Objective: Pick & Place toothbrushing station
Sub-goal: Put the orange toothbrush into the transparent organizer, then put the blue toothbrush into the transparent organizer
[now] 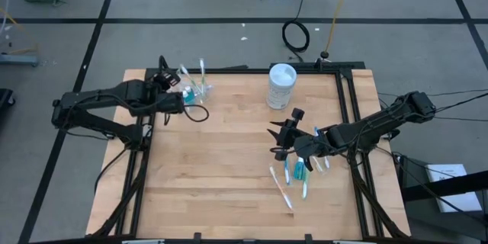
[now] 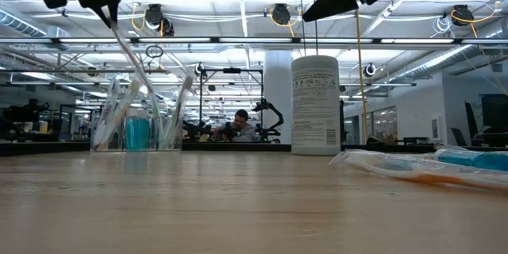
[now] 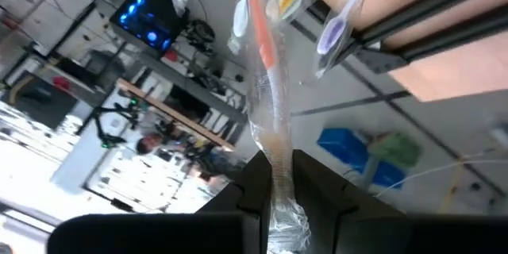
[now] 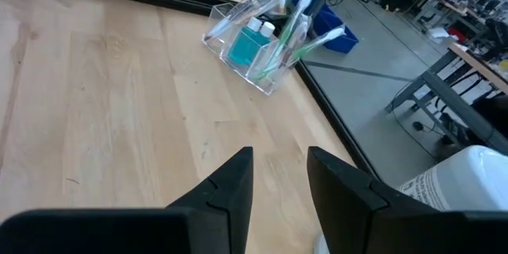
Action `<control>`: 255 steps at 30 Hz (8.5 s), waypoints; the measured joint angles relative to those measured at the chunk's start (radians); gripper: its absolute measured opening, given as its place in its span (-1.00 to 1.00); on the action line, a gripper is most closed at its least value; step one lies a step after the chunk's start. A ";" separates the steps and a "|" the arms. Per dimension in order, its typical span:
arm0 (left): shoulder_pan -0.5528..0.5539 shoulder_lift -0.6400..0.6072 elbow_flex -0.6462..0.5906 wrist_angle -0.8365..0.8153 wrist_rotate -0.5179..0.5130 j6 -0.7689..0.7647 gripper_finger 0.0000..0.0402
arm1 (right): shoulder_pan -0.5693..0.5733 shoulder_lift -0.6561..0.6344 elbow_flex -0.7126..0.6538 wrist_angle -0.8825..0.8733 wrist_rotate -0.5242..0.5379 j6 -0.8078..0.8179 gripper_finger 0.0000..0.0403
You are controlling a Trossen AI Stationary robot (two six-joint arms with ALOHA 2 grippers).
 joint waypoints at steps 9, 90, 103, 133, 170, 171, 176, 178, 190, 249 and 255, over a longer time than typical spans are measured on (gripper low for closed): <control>-0.036 -0.006 0.000 0.000 0.238 -0.457 -0.77 | -0.025 0.000 0.000 0.008 0.001 -0.086 -0.45; 0.318 -0.078 -0.033 0.000 1.085 -2.209 -0.77 | -0.127 0.000 0.000 0.019 -0.182 -0.174 -0.45; 0.453 0.064 -0.034 0.001 1.057 -1.950 -0.77 | -0.127 0.000 0.000 0.087 -0.184 -0.194 -0.45; 0.647 0.072 -0.034 0.320 0.858 -1.399 -0.48 | -0.128 0.000 0.000 0.106 -0.185 -0.193 -0.45; 0.443 0.017 0.014 0.602 0.429 -1.206 -0.79 | -0.129 0.020 0.001 0.103 -0.242 -0.053 -0.45; 0.427 0.007 0.015 0.608 0.418 -1.203 -0.83 | -0.129 0.028 0.000 0.093 -0.269 -0.051 -0.45; 0.328 -0.030 0.015 0.604 0.432 -1.261 -0.98 | -0.130 0.077 0.000 0.093 -0.385 -0.021 -0.45; 0.284 -0.031 0.015 0.604 0.464 -1.277 -0.95 | -0.134 0.099 0.000 0.100 -0.412 -0.021 -0.45; 0.035 0.018 -0.054 0.716 0.522 -1.266 -0.94 | -0.153 0.133 0.001 -0.039 -0.416 0.278 -0.45; -0.042 -0.325 -0.051 0.630 0.511 -1.314 -0.89 | -0.164 0.212 -0.376 0.932 -0.439 0.475 -0.96; -0.042 -0.329 -0.056 0.687 0.572 -1.177 -0.88 | -0.165 0.211 -0.335 1.121 -0.416 0.282 -0.94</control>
